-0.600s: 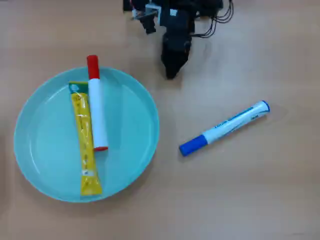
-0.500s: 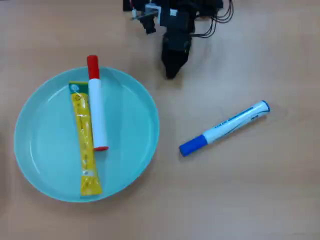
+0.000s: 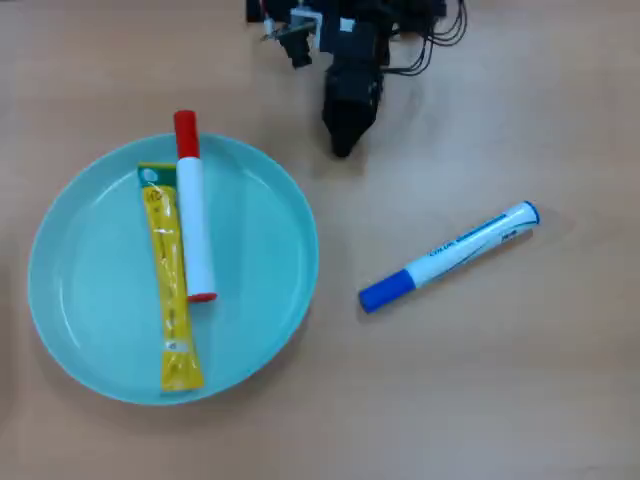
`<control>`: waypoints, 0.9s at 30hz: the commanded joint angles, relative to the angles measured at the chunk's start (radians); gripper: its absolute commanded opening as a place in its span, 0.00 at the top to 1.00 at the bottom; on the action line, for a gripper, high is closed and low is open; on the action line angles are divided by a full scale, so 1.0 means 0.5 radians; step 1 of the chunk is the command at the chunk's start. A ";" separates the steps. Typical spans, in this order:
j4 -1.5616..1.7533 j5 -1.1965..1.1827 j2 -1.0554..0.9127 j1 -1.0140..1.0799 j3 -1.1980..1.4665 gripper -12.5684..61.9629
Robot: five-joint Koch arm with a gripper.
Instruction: Pick up the blue pen, then put it in the green bowl
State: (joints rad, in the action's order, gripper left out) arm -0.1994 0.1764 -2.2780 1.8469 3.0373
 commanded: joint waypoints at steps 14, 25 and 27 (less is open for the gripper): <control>-0.150 0.003 -0.193 -0.009 0.150 0.92; -0.439 -0.006 -0.172 -0.178 -0.245 0.92; -0.558 -0.006 -0.163 -0.221 -0.337 0.92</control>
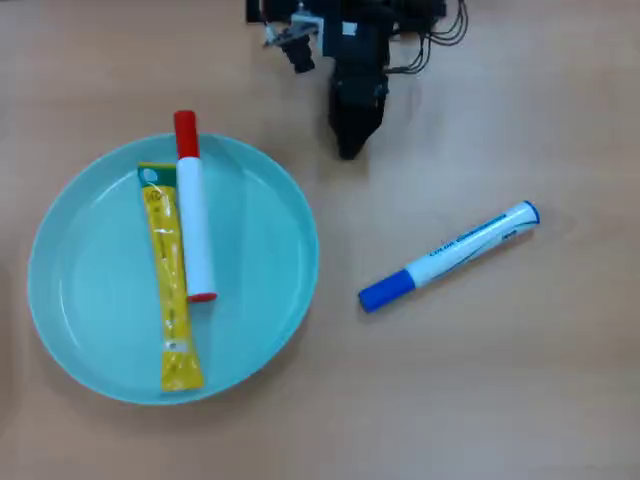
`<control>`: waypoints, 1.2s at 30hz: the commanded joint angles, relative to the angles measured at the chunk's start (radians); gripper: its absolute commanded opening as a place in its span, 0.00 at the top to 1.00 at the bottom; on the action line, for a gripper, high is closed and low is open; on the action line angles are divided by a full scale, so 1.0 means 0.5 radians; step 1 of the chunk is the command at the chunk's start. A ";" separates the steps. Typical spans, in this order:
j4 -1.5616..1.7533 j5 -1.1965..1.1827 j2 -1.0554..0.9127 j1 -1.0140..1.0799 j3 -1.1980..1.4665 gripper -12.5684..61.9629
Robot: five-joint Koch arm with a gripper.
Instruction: Pick up the blue pen, then put it in the green bowl
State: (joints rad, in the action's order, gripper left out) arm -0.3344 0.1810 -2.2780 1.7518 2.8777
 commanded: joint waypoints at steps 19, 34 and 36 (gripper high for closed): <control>-1.516 -0.037 0.620 -0.408 -1.430 0.92; -2.301 -0.061 0.736 -0.868 -2.620 0.92; -2.301 -0.064 0.736 -0.911 -2.706 0.92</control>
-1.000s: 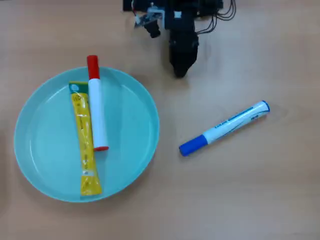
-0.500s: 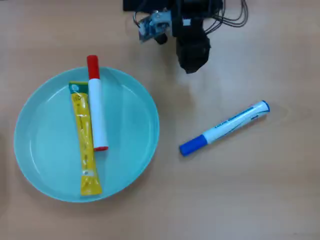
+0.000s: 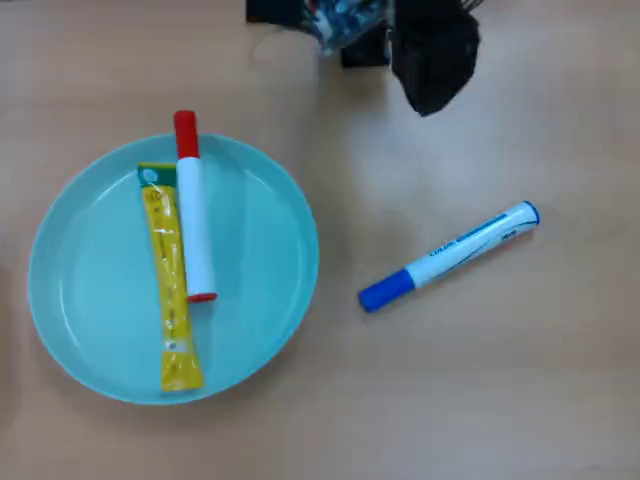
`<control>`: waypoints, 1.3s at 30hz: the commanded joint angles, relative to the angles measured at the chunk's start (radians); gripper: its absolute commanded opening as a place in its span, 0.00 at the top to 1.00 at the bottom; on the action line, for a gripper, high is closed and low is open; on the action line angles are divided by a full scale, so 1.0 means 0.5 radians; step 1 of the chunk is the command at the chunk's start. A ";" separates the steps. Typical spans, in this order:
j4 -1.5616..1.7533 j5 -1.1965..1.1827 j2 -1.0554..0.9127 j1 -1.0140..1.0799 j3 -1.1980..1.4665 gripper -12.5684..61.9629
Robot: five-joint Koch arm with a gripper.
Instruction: Pick up the blue pen, then put it in the green bowl
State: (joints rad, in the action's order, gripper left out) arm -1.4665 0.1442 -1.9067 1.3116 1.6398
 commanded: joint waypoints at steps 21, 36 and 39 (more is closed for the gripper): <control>-0.396 0.261 1.003 -0.110 -1.513 0.79; -0.451 0.359 1.580 -0.104 -1.687 0.42; -0.454 0.325 1.644 -0.101 -1.678 0.33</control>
State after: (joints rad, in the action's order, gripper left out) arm -1.6506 0.3145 -1.0753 1.2655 0.8912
